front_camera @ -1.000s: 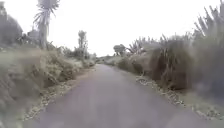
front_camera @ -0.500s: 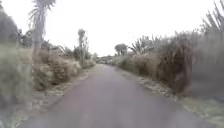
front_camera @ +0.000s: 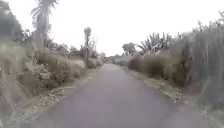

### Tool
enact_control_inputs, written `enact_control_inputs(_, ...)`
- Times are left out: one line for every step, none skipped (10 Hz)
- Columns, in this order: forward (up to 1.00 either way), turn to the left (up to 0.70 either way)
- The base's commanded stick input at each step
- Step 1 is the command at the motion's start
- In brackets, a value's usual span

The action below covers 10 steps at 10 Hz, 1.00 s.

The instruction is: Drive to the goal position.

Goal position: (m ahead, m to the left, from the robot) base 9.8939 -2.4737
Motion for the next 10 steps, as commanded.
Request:
enact_control_inputs(1.0, 0.0)
enact_control_inputs(1.0, 0.0)
enact_control_inputs(1.0, 0.0)
enact_control_inputs(1.0, 0.0)
enact_control_inputs(1.0, 0.0)
enact_control_inputs(1.0, 0.0)
enact_control_inputs(1.0, 0.0)
enact_control_inputs(1.0, 0.0)
enact_control_inputs(1.0, 0.0)
enact_control_inputs(1.0, 0.0)
